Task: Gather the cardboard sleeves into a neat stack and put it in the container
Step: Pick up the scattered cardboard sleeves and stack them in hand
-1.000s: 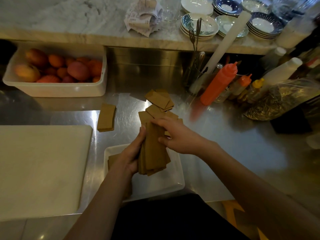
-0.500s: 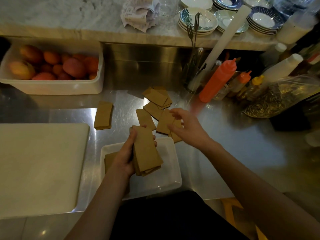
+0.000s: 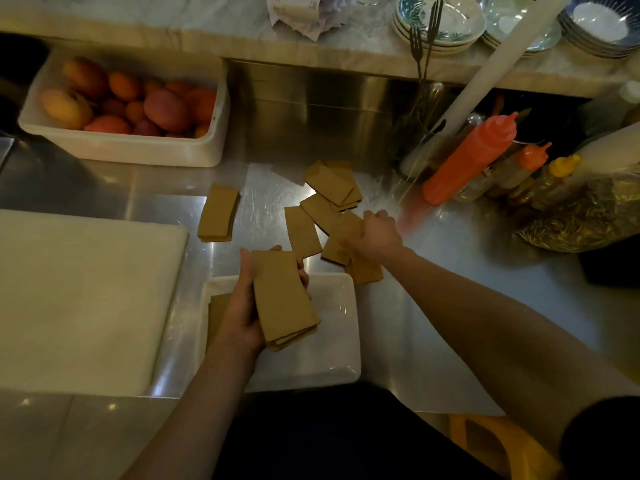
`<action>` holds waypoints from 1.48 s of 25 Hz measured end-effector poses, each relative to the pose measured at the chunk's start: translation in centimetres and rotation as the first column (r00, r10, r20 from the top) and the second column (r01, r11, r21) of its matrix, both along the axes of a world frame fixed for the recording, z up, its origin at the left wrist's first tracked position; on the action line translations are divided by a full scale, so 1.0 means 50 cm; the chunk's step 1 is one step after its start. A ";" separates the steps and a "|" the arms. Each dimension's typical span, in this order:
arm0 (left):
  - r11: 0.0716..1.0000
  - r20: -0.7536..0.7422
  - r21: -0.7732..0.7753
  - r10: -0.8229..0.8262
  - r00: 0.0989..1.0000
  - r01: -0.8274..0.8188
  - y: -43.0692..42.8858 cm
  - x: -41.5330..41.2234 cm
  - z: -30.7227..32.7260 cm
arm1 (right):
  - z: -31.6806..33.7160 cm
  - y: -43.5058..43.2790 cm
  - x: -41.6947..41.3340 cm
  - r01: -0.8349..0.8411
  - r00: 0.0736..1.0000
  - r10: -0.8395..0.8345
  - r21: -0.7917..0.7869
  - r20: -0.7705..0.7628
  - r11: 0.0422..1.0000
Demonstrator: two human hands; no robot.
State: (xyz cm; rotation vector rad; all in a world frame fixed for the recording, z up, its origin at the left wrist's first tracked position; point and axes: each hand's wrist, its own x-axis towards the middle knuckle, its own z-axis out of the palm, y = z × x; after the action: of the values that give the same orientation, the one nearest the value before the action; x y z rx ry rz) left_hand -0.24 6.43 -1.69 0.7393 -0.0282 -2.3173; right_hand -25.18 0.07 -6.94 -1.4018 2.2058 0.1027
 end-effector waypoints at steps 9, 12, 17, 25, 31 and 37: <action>0.995 0.060 -0.046 0.091 0.994 -0.089 0.033 -0.007 -0.010 | -0.007 -0.026 -0.004 0.033 0.959 0.024 -0.196 0.282 0.980; 0.996 0.067 -0.055 0.079 0.995 -0.075 0.037 -0.015 -0.011 | 0.036 -0.034 -0.049 0.268 0.716 -0.133 -0.093 0.686 0.959; 0.996 0.060 -0.071 0.055 0.997 -0.050 0.042 -0.030 -0.008 | 0.060 -0.015 -0.118 -0.042 0.848 -0.006 0.080 0.530 0.996; 0.996 0.050 -0.071 0.054 0.997 -0.051 0.053 -0.048 -0.008 | -0.009 0.024 -0.089 -0.330 0.940 0.328 0.008 0.092 0.944; 0.997 0.070 -0.059 0.061 0.996 -0.057 0.060 -0.066 -0.012 | -0.007 0.039 -0.120 -0.196 0.930 0.219 -0.105 0.297 0.975; 0.998 0.104 -0.041 0.057 0.993 -0.053 0.056 -0.078 -0.012 | 0.008 0.047 -0.139 -0.086 0.827 0.038 0.059 0.561 0.995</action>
State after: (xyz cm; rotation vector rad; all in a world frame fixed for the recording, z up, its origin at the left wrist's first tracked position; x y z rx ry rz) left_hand -4.15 9.24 -2.30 0.8317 -0.0977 -2.2177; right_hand -32.15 2.43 -6.52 -1.2567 1.6479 -0.1769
